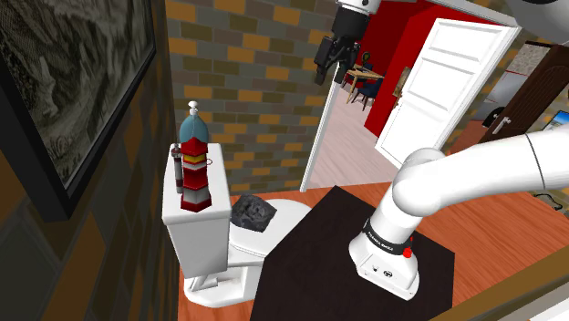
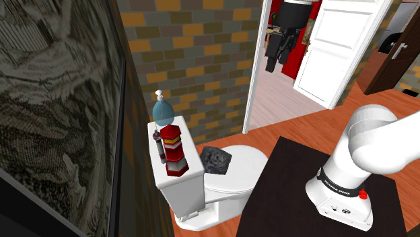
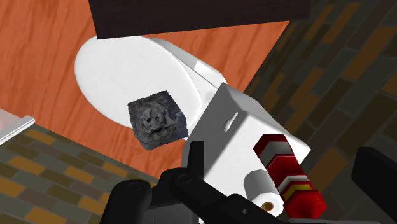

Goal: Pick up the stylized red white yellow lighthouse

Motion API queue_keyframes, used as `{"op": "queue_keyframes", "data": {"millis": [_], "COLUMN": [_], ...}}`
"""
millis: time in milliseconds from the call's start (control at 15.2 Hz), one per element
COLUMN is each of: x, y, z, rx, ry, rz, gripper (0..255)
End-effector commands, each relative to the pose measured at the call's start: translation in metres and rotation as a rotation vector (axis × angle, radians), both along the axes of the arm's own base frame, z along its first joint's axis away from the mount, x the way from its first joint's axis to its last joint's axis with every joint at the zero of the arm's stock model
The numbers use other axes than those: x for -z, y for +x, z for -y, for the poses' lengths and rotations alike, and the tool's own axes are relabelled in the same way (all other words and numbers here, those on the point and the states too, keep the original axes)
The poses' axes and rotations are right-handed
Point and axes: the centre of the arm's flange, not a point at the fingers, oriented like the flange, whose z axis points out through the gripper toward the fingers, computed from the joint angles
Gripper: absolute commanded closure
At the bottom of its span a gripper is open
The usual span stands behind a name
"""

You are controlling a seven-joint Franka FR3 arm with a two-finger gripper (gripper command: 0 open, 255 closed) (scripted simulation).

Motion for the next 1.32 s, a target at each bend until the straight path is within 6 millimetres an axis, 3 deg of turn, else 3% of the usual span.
{"op": "queue_keyframes", "data": {"millis": [0,594,1254], "x": [0.0,0.093,0.187], "y": [0.0,0.061,0.139], "z": [0.0,-0.001,-0.019], "rx": [0.0,0.004,0.008], "ry": [0.0,0.157,0.331], "rz": [0.0,0.087,0.183], "gripper": [0,0,0]}}
